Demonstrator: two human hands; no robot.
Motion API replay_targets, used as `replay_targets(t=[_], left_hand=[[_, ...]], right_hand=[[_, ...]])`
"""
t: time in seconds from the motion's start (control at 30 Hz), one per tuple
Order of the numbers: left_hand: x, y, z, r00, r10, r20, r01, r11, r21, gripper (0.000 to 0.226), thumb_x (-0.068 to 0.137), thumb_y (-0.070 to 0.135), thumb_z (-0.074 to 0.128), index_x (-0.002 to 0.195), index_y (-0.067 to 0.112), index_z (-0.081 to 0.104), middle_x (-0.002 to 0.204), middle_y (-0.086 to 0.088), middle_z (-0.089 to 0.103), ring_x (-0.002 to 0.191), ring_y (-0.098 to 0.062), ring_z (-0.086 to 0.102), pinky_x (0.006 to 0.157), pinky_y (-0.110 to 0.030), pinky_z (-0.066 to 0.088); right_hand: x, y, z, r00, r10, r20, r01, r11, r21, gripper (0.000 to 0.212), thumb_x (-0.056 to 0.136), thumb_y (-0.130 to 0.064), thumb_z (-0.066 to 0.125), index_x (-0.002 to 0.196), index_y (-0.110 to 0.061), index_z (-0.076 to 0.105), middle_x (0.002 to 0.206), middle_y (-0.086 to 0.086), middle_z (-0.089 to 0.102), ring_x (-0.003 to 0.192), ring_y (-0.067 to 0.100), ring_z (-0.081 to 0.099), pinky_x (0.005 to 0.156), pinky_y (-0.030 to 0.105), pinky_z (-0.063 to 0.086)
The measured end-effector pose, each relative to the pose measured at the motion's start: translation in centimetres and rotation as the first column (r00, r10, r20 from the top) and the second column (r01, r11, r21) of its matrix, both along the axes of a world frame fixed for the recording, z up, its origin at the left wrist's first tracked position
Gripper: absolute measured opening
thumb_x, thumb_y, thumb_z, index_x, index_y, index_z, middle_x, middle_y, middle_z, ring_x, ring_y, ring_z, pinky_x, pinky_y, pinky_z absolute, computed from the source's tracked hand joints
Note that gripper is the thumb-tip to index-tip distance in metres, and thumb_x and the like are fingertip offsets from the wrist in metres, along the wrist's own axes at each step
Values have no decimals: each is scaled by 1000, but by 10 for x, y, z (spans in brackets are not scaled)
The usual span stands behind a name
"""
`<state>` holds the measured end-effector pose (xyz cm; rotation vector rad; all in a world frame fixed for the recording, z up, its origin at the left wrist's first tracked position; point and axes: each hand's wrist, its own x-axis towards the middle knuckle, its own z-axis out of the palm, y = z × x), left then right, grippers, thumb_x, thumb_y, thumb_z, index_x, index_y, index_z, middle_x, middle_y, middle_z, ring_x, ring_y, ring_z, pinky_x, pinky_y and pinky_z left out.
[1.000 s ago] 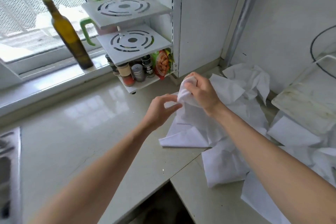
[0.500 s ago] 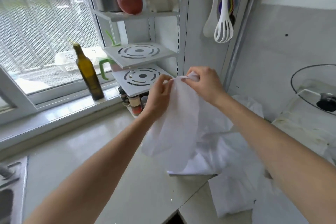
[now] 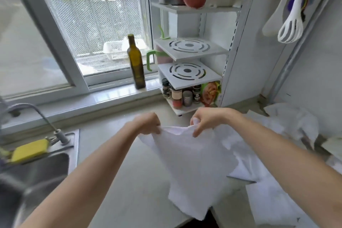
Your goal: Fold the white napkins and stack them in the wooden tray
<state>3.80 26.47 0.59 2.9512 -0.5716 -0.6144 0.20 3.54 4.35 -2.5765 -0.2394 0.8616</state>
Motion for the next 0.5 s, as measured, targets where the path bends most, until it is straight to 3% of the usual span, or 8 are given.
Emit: replay_targets(t=[0.03, 0.1, 0.17, 0.23, 0.3, 0.4, 0.43, 0.5], left_hand=[[2, 11, -3, 997, 69, 44, -67, 997, -46, 17, 82, 23, 61, 68, 15, 55, 69, -2, 54, 68, -23, 47, 60, -27, 37], [3, 27, 1, 969, 169, 181, -135, 974, -184, 13, 87, 15, 55, 78, 7, 61, 86, -10, 64, 77, -29, 58, 64, -31, 45], [4, 38, 15, 897, 262, 356, -115, 916, -385, 14, 93, 9, 48, 84, 3, 57, 86, -15, 65, 76, -33, 61, 64, -35, 47], [3, 50, 32, 776, 324, 541, -32, 877, -480, 11, 93, 9, 47, 91, 6, 57, 81, -16, 66, 71, -36, 60, 61, -37, 46], [2, 63, 41, 620, 273, 736, 56, 920, -389, 8, 90, 11, 55, 92, 10, 62, 76, -13, 69, 65, -38, 62, 55, -33, 41], [-13, 80, 47, 454, 103, 885, 118, 977, -175, 10, 78, 12, 72, 71, 15, 65, 54, -5, 62, 42, -31, 57, 46, -25, 35], [-19, 83, 46, 451, 65, 890, 95, 988, -120, 15, 77, 11, 72, 65, 15, 64, 50, -4, 59, 40, -29, 56, 46, -25, 36], [-34, 87, 34, 613, 41, 789, -45, 999, -18, 20, 81, 4, 62, 64, 13, 58, 55, -8, 56, 52, -30, 58, 51, -29, 39]], right_hand=[[8, 11, -10, 999, 18, 47, -16, 999, -51, 19, 78, -25, 73, 69, -11, 62, 66, -1, 55, 64, 15, 50, 51, 25, 36], [24, 28, -21, 940, -30, 340, 63, 994, -87, 25, 84, -20, 64, 61, -13, 57, 64, 1, 55, 69, 20, 54, 53, 27, 35], [38, 39, -19, 757, -160, 633, 185, 982, 27, 23, 90, -19, 57, 69, -11, 63, 73, 7, 63, 76, 26, 59, 58, 29, 39], [42, 48, -13, 614, -282, 737, 186, 959, 212, 17, 89, -11, 53, 80, -5, 66, 75, 12, 65, 74, 29, 59, 57, 30, 36], [38, 57, -8, 527, -306, 793, 129, 951, 281, 15, 87, -6, 52, 85, -5, 68, 76, 11, 66, 73, 28, 60, 57, 29, 35], [23, 60, -14, 422, -247, 872, 89, 969, 231, 11, 86, -10, 58, 90, -10, 68, 89, 5, 67, 77, 27, 61, 57, 28, 39], [18, 59, -23, 415, -220, 883, 93, 976, 199, 9, 85, -12, 61, 90, -12, 68, 93, 4, 67, 77, 28, 62, 56, 28, 39], [7, 59, -47, 426, -130, 896, 68, 991, 112, 10, 84, -18, 61, 89, -13, 68, 93, 4, 65, 72, 32, 63, 55, 28, 37]])
